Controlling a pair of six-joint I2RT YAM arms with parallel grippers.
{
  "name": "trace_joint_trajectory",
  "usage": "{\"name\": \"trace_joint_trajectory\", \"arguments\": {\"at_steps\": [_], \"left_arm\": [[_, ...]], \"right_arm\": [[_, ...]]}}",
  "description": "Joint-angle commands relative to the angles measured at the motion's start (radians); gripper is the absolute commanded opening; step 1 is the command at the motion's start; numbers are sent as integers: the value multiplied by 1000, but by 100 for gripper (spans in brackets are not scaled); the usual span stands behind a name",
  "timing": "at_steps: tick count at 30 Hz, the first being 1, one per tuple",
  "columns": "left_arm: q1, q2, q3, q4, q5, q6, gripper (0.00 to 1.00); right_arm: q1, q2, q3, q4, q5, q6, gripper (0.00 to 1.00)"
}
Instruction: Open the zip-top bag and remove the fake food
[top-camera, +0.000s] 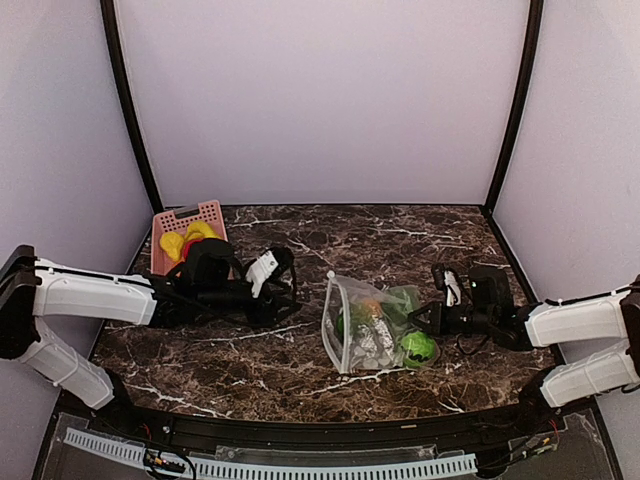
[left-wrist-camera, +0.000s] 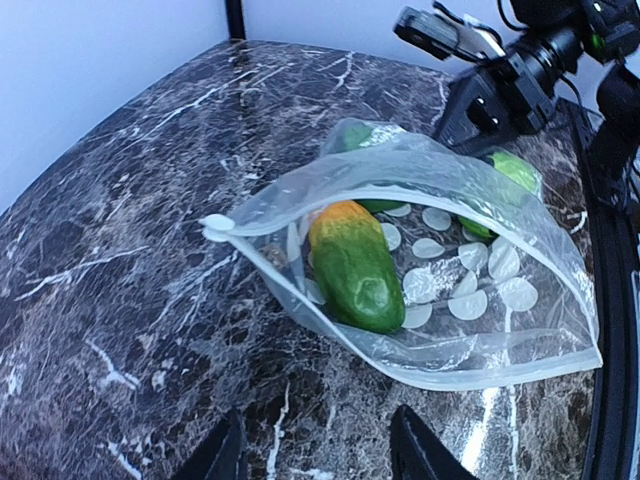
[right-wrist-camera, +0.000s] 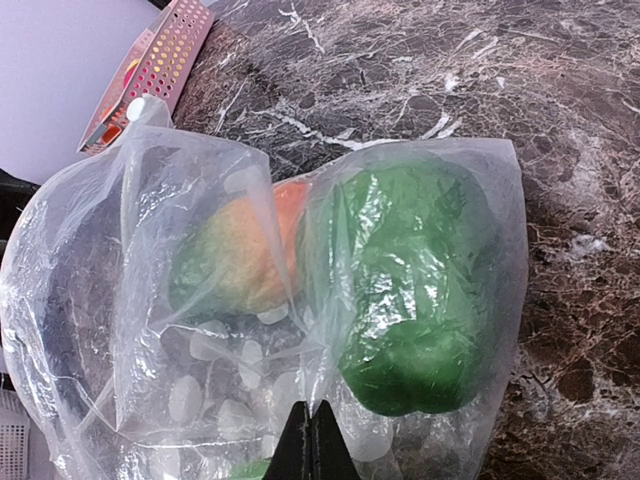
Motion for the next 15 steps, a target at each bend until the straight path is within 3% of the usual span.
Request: {"name": "trace_joint_trajectory", "arguments": {"at_steps": [1, 6, 15], "left_arm": [[-50, 104, 45, 52, 57, 140, 45], [-99, 215, 119, 69, 81, 193, 39], [-132, 389, 243, 118, 85, 210, 40]], "right_arm": [[-8, -1, -9, 30, -22, -8, 0], [-7, -14, -10, 23, -24, -14, 0], [-8, -16, -12, 40, -43, -14, 0]]}}
